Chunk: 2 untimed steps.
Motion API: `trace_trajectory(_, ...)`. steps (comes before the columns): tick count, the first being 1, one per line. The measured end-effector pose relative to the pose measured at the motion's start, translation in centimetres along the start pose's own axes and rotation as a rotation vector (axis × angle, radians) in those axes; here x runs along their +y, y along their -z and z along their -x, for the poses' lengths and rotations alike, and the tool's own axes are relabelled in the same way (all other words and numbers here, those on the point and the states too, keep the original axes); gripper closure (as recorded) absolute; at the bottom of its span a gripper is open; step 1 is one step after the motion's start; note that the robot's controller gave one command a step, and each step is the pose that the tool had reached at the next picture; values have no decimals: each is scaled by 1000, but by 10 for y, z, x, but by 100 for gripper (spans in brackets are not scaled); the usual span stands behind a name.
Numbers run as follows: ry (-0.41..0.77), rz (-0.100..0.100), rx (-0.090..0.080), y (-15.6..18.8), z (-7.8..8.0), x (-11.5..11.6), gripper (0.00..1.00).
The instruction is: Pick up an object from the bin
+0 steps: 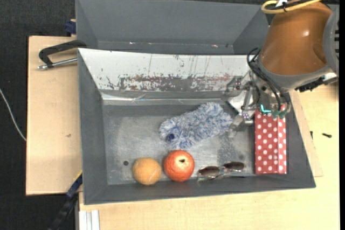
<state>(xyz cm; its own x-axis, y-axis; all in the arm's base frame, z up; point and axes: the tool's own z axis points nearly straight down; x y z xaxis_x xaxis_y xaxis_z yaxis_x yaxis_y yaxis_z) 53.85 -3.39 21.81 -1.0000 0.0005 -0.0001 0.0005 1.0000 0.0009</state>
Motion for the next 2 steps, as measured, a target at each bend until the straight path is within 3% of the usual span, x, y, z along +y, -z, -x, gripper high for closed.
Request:
trace_trajectory(1, 0, 0, -2, 1, 1, 0, 0)
trace_trajectory(2, -22, 0, -1, -87, 36, 47, 100)
